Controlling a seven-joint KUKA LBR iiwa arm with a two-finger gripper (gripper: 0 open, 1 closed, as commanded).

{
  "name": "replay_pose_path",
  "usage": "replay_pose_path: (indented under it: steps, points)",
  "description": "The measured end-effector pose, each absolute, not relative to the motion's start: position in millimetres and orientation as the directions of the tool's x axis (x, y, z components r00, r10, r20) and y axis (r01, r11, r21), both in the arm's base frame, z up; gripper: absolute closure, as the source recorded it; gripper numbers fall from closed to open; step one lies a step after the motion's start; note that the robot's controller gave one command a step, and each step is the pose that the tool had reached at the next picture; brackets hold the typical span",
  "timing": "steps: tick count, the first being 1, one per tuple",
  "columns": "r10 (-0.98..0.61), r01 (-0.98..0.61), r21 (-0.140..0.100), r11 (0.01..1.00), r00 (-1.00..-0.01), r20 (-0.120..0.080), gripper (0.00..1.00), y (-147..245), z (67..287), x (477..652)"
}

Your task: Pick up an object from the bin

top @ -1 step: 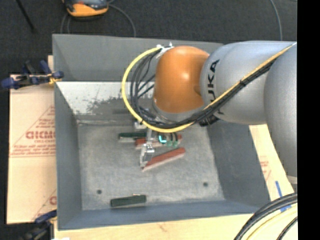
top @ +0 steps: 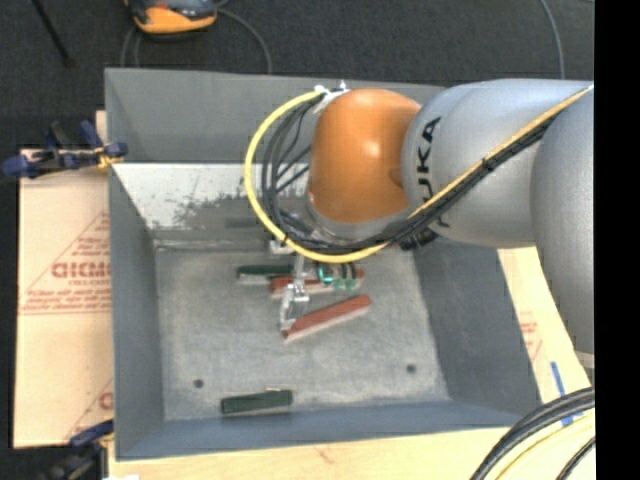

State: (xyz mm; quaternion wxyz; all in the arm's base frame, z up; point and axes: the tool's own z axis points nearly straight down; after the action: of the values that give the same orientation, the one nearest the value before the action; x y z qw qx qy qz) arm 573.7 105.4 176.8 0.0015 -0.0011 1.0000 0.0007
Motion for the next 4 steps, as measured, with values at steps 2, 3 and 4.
replay_pose_path:
  steps: [2, 3, 4]
  points:
    - [0.062, 0.062, 0.014, 0.998, -0.998, 0.009, 1.0, 58.3, 87.0, 587.0]
    - [0.059, 0.059, 0.006, 0.998, -0.998, -0.012, 1.0, 57.3, 85.8, 585.8]
    - [0.125, 0.125, 0.002, 0.992, -0.992, -0.001, 1.0, 6.9, 121.0, 596.8]
